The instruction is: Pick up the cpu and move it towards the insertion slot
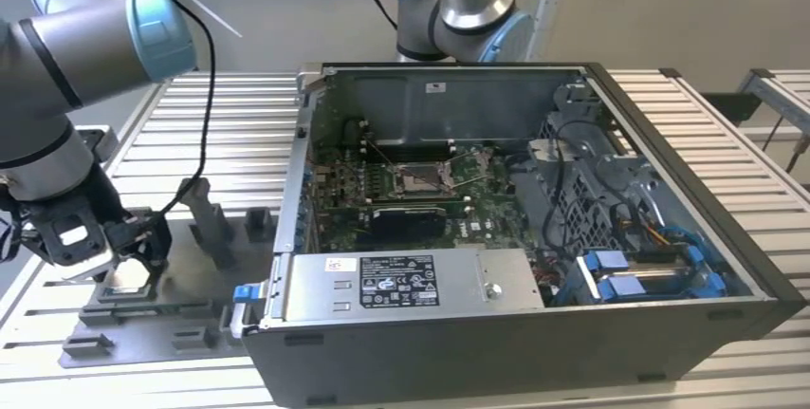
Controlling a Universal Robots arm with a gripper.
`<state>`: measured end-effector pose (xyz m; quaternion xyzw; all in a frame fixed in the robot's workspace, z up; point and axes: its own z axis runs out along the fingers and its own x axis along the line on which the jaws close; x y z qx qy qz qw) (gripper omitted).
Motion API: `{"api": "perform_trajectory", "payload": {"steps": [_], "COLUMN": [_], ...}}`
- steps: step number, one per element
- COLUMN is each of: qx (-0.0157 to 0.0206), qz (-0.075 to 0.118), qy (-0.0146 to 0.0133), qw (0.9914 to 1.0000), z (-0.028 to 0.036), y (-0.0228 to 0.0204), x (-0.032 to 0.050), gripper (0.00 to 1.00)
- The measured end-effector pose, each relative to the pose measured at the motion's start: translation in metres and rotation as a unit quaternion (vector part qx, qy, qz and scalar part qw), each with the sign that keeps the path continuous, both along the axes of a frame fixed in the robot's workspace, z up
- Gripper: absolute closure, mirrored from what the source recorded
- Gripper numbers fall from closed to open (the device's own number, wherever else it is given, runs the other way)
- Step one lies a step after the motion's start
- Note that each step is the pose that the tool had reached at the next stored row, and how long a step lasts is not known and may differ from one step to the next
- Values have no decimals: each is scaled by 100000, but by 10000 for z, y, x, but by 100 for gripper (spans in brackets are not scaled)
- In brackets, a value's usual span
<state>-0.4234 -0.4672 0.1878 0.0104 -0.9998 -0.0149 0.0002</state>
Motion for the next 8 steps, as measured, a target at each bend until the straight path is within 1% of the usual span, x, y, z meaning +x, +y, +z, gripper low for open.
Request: {"api": "perform_trajectory", "payload": {"steps": [8], "qx": [1], "qz": [114], "qy": [-4], "qw": [100000], "z": [-26], "y": [0], "x": [5], "gripper": [0]}}
